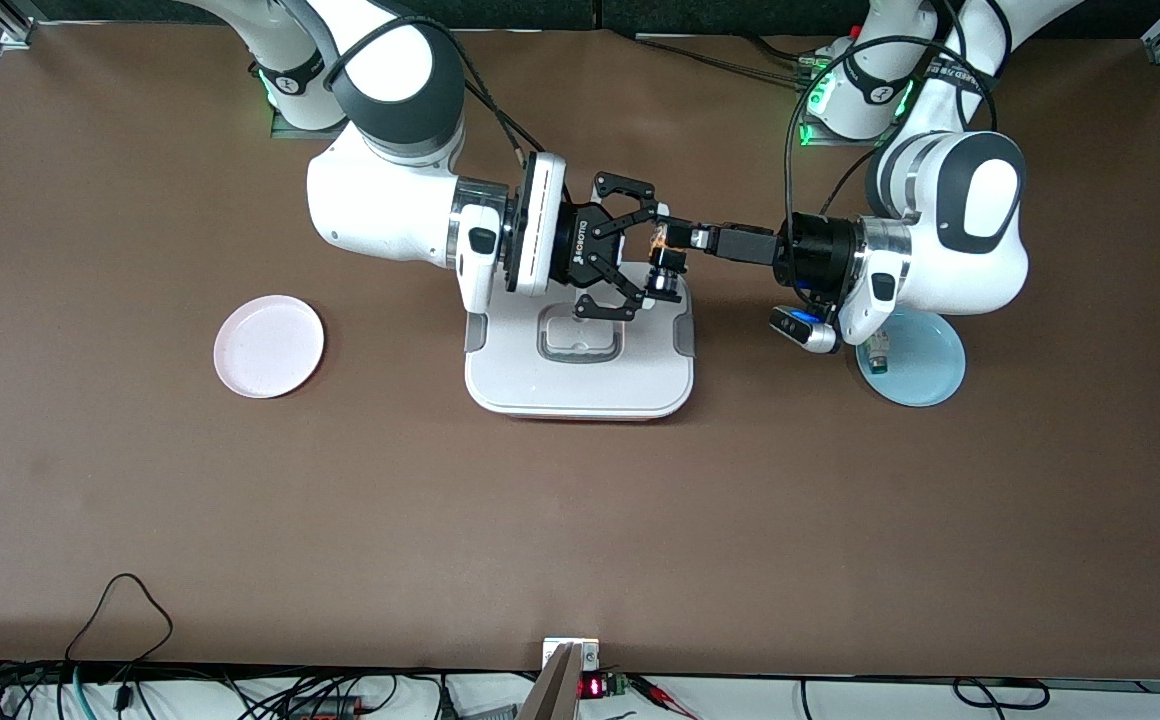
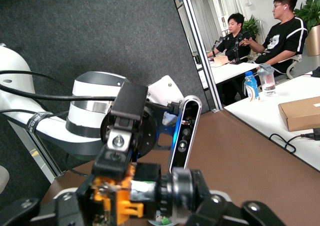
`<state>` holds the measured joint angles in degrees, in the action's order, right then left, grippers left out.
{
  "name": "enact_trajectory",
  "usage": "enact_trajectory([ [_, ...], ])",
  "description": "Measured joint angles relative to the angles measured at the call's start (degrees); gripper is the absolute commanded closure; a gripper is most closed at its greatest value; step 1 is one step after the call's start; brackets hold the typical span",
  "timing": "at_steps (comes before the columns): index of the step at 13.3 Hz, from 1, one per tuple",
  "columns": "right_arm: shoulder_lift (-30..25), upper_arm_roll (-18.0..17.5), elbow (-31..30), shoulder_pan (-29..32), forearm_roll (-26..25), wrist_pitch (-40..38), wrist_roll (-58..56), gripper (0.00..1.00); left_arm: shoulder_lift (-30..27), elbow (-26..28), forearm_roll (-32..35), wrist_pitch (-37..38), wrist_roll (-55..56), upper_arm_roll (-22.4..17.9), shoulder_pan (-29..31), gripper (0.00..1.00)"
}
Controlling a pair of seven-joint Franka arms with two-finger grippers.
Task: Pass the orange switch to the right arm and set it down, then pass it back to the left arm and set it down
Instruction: 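Close the left gripper on the switch held by the right gripper, then open the right gripper and pull it back while the left gripper withdraws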
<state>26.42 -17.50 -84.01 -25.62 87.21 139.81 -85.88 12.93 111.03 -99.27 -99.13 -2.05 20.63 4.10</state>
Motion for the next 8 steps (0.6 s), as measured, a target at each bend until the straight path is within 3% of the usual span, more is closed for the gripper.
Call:
enact_trajectory([
  [5, -0.08, 0.00, 0.12, -0.02, 0.00, 0.00, -0.01, 0.00, 0.01, 0.18, 0.63, -0.03, 0.00, -0.04, 0.17, 0.90],
  [8, -0.09, 0.00, 0.12, -0.02, 0.00, 0.00, -0.01, 0.00, 0.00, -0.35, 7.62, -0.02, -0.77, -0.17, 0.63, 0.90],
])
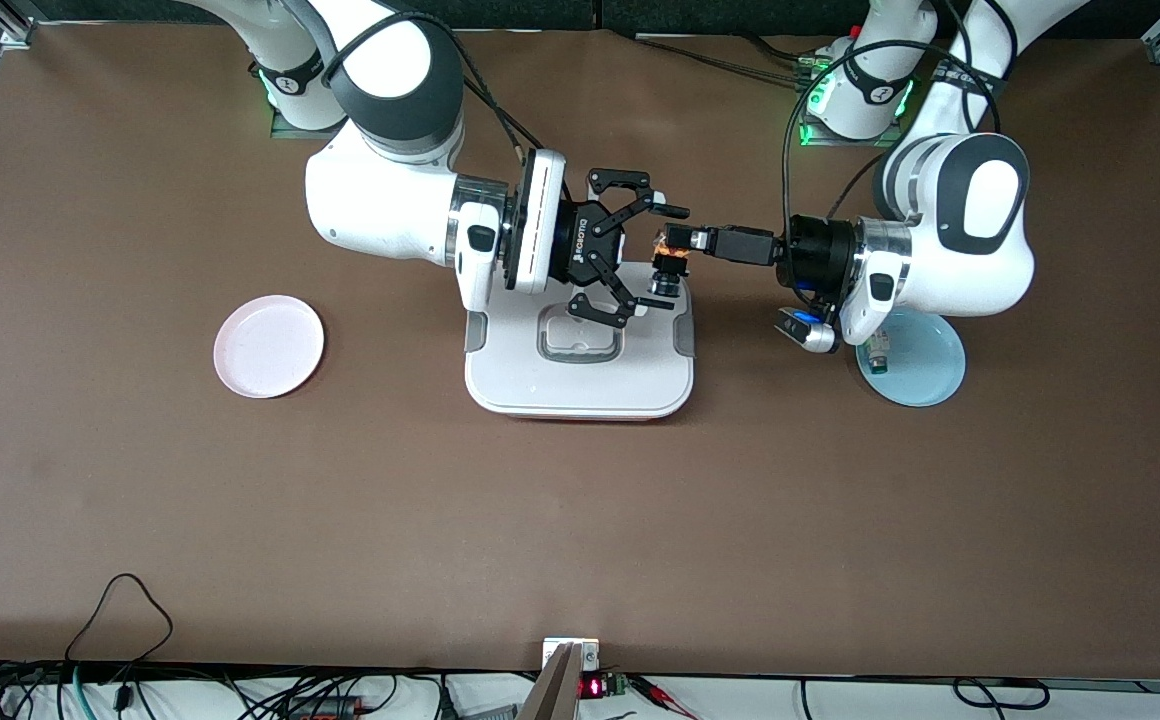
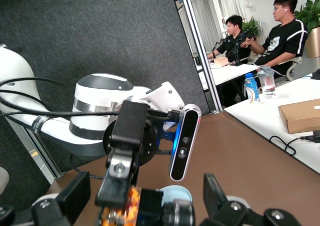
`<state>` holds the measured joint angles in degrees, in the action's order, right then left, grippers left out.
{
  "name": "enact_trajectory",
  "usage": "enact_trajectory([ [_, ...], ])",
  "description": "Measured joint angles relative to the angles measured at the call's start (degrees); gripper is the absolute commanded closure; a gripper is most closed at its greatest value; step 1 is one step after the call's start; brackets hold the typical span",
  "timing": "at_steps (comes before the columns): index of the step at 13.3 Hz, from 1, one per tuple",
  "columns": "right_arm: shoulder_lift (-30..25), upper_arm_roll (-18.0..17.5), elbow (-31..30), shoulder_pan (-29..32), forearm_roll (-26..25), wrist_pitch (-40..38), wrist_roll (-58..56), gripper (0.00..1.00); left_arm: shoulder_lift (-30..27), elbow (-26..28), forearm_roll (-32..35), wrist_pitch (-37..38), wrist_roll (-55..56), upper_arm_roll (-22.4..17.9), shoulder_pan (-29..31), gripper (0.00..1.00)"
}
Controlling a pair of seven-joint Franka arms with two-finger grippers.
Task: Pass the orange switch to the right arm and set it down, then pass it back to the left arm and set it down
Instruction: 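Open the right gripper and pull it back while the left gripper withdraws, then carry the switch to the blue plate while the right gripper returns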
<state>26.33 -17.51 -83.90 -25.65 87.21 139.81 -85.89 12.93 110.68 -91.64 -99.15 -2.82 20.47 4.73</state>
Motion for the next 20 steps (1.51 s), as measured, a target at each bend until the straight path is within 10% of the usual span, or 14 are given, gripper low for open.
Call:
enact_trajectory([
  [11, -11.71, 0.71, -15.49, 15.74, -2.78, -6.51, 0.17, 0.00, 0.22, -5.20, 52.15, 8.87, -22.98, -0.23, 5.68, 0.90],
  [20, -16.66, 0.81, -20.22, 27.34, -36.76, -18.30, 38.27, 0.00, 2.81, -5.89, 85.73, 8.31, -50.23, -0.16, 5.81, 0.89],
])
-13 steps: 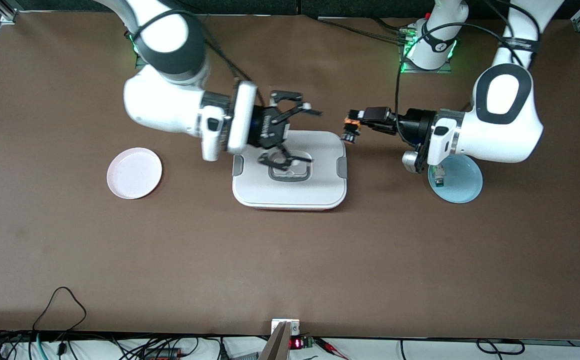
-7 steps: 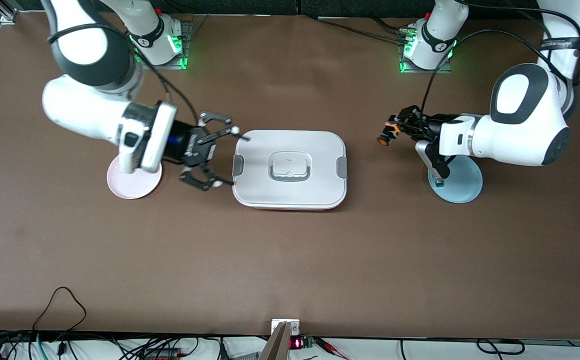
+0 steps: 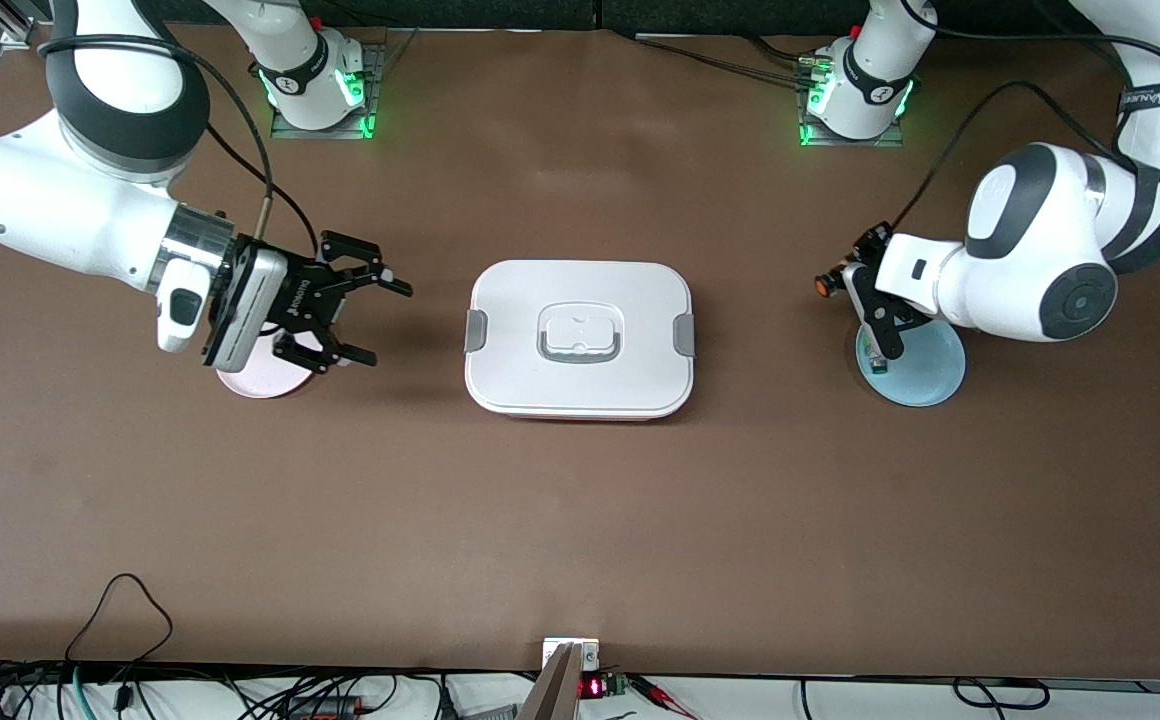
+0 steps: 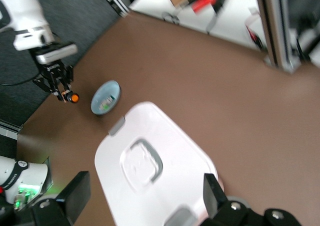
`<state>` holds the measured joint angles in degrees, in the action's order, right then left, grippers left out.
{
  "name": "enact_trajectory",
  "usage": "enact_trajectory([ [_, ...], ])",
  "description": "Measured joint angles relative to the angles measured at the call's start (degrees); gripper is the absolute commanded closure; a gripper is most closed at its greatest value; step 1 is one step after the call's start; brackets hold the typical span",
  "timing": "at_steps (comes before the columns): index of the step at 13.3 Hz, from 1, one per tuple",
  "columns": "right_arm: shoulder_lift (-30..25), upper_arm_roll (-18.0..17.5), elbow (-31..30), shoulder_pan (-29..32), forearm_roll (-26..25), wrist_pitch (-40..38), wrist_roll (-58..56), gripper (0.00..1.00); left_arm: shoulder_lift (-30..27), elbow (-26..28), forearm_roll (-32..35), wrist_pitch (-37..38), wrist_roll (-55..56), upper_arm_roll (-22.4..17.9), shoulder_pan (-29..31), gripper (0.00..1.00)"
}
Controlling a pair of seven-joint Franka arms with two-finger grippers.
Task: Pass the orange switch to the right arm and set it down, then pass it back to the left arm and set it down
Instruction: 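Carry the switch to the blue plate while the right gripper returns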
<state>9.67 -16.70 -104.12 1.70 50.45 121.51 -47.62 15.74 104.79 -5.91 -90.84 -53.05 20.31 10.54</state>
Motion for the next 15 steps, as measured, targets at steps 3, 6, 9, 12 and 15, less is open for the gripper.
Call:
enact_trajectory([
  [3, -0.61, 0.01, 0.03, 1.65, -14.25, -6.28, 16.83, 0.00, 1.90, 0.77, 5.64, -5.10, -8.57, -0.09, 0.64, 0.89],
  [6, -2.92, -0.04, 0.53, 1.76, -23.44, -13.66, 38.48, 0.00, 2.89, 2.72, 11.32, -11.20, -14.90, -0.15, 2.88, 0.90],
  [9, -5.34, 0.48, 3.55, 1.82, -34.58, -23.96, 45.01, 0.00, 3.92, 6.81, 12.95, -19.12, -23.15, -0.50, 8.04, 0.90],
  [12, -6.85, 3.85, 8.86, 2.10, -38.28, -32.94, 44.43, 0.00, 7.54, 8.74, 14.29, -25.87, -29.59, -0.66, 12.93, 0.91],
  [15, -6.98, 4.98, 9.81, 2.13, -42.17, -34.23, 44.03, 0.00, 10.55, 9.95, 15.35, -31.36, -31.36, -0.68, 14.68, 0.91],
])
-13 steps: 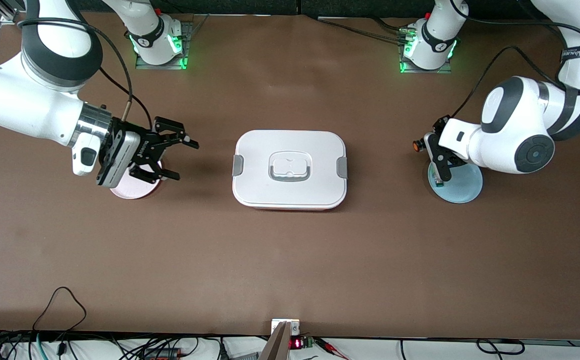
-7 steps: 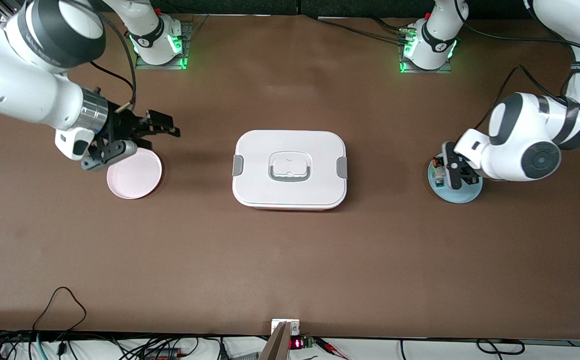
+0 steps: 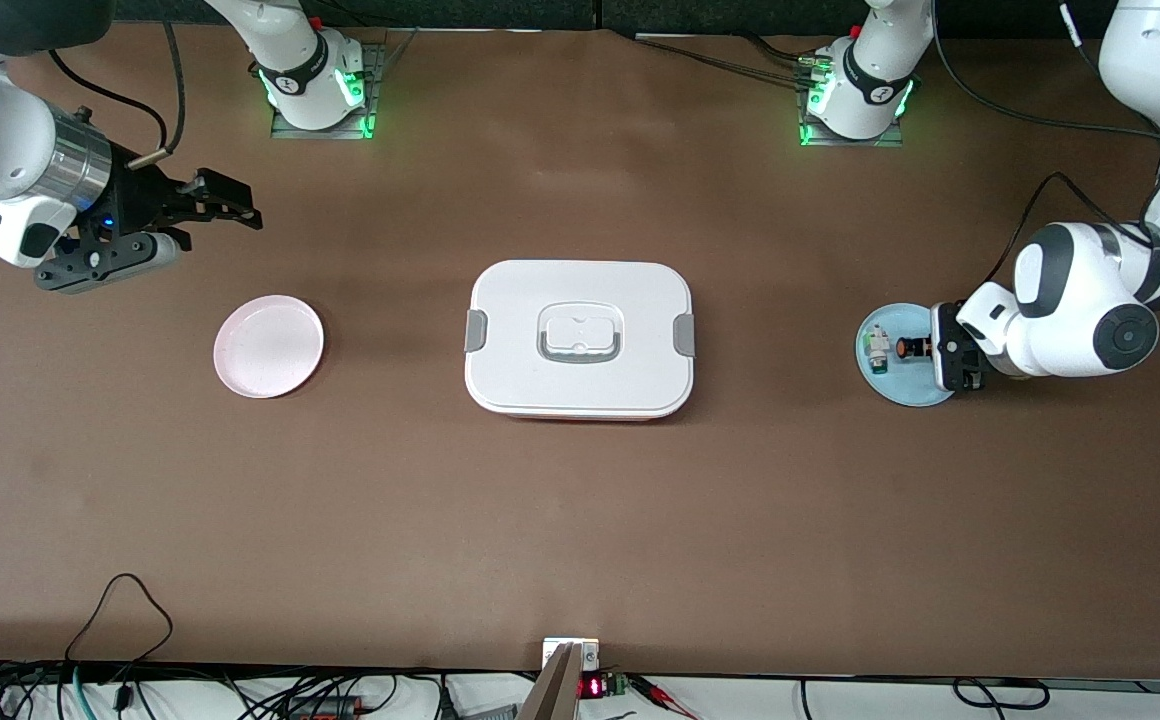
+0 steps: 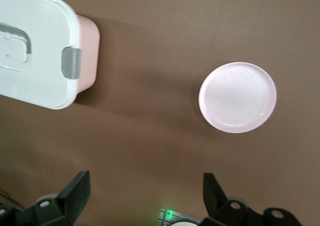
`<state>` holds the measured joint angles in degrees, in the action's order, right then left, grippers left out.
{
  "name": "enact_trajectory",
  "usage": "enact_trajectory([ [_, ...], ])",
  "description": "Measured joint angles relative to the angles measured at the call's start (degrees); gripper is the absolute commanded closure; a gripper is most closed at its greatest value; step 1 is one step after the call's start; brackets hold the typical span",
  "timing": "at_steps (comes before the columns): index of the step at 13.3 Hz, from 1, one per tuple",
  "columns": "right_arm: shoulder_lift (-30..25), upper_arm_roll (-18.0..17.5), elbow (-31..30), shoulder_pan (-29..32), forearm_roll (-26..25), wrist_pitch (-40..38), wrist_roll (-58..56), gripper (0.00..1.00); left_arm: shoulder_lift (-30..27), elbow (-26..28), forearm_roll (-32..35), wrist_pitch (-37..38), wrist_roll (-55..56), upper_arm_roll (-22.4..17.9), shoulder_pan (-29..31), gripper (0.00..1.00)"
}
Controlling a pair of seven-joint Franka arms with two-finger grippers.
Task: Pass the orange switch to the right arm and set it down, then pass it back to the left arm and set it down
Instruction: 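Carry the switch to the blue plate while the right gripper returns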
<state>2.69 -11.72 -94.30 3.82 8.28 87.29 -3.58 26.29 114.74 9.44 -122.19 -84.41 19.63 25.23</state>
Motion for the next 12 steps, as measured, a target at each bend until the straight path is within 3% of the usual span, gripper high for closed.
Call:
enact_trajectory([
  [4, -0.02, 2.10, 0.24, 1.86, -14.35, 0.18, -0.22, 0.00, 1.81, 0.93, 4.20, -4.06, 1.14, -0.05, 0.53, 0.91],
  [8, -0.03, 1.88, 1.35, 2.18, -17.02, 0.18, -0.34, 0.00, 3.05, 0.94, 5.43, -5.40, 1.14, -0.08, 1.79, 0.89],
  [12, 0.02, 1.78, 1.63, 2.36, -17.06, 0.21, -0.34, 0.00, 3.55, 0.94, 5.44, -5.51, 1.14, -0.07, 1.92, 0.76],
])
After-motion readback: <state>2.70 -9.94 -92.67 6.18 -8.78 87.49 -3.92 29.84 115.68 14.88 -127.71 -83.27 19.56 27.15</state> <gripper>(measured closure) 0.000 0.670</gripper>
